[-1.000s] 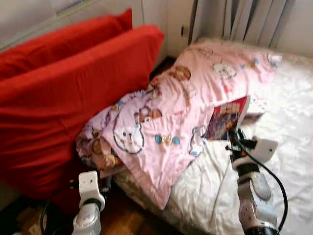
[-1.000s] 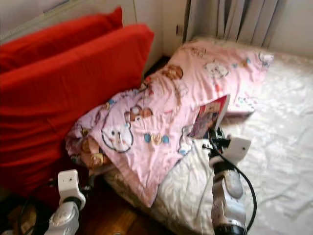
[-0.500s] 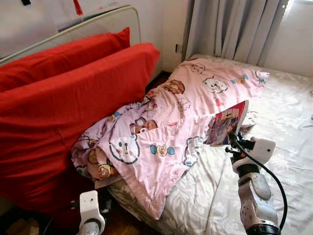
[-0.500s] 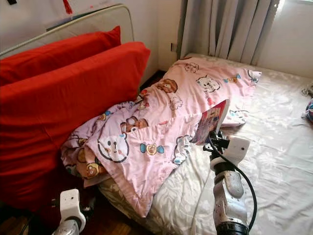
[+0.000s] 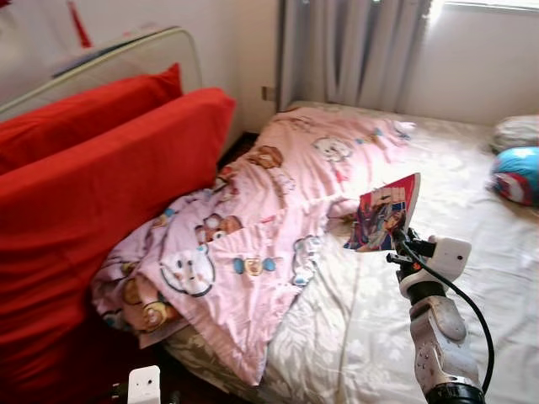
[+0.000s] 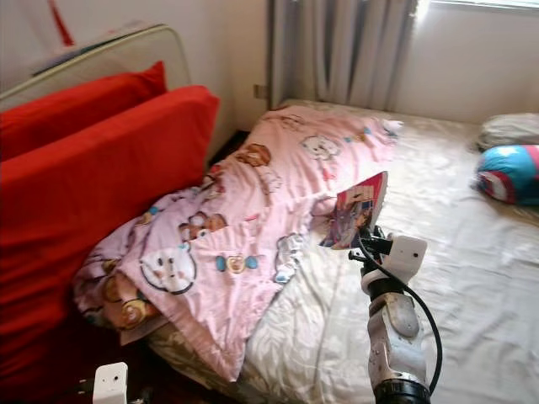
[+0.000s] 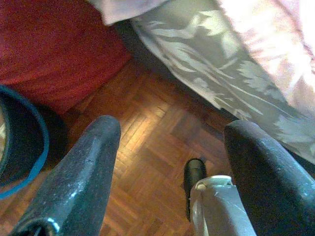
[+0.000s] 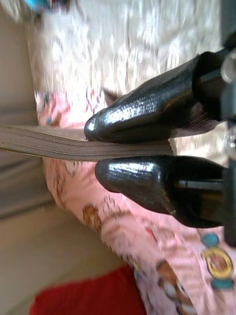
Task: Clean up the room
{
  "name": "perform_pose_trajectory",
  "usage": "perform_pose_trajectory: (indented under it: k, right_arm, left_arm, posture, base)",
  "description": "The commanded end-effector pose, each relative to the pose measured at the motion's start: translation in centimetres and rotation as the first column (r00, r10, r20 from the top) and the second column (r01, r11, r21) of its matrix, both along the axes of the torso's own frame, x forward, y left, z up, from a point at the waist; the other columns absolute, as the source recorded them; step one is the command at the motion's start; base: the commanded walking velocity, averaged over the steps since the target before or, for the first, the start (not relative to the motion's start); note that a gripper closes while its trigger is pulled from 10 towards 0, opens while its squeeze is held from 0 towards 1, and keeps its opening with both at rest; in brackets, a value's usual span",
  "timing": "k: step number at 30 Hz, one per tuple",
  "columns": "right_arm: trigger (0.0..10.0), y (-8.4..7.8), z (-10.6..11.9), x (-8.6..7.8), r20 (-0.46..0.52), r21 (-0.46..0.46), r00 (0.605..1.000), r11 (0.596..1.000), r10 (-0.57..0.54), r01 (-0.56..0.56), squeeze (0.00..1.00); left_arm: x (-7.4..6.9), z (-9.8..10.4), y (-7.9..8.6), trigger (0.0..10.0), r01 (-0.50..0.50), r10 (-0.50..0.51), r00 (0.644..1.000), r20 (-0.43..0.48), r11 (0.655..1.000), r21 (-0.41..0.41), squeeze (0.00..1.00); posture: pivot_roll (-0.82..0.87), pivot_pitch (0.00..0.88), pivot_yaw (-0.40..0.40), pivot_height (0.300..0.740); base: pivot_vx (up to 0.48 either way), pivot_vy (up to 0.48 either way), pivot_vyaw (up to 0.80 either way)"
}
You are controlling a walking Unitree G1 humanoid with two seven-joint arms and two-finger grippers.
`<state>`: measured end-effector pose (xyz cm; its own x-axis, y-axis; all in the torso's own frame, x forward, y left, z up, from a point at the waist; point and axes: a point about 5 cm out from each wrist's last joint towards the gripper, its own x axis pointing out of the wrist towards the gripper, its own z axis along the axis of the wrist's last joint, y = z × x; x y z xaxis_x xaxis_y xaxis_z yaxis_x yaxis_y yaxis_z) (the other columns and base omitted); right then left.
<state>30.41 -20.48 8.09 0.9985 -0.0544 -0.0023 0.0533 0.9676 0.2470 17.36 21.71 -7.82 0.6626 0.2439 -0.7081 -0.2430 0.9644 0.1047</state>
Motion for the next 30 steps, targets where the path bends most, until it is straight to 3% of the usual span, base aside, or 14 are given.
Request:
perform_pose_trajectory:
  k: [1,5,12,30]
  right_arm:
    - [10.0,0.2,1.2,0.7,0.05,-0.018,0.999,1.0,0.008,-0.007,0.0]
    - [10.0,0.1,1.2,0.9,0.047,-0.019,0.999,1.0,0.002,-0.001,0.0]
    - [10.0,0.2,1.1,1.0,0.039,-0.004,0.999,1.0,-0.025,0.026,0.0]
    - [10.0,0.5,1.2,1.1,0.035,-0.006,0.999,1.0,-0.019,0.019,0.0]
  left_arm:
    - [0.4,0.1,-0.1,10.0,0.039,-0.038,0.999,-0.003,0.999,0.021,0.0]
    - [0.7,0.2,-0.4,10.0,0.072,-0.072,0.997,-0.004,0.997,0.03,0.0]
    - [1.1,0.3,-0.7,10.0,0.102,-0.102,0.995,-0.001,0.995,0.024,0.0]
    - [0.0,-0.3,-1.3,10.0,0.113,-0.113,0.993,-0.042,0.994,0.008,0.0]
  posture:
    - [-0.14,0.012,0.005,0.74]
    - [-0.14,0.024,0.006,0.74]
    - [-0.15,0.038,0.014,0.74]
    - [-0.15,0.073,0.01,0.74]
  base:
    - [0.0,-0.48,-0.78]
    - [0.0,-0.48,-0.78]
    - [0.0,0.0,-0.78]
    - [0.0,0.0,-0.78]
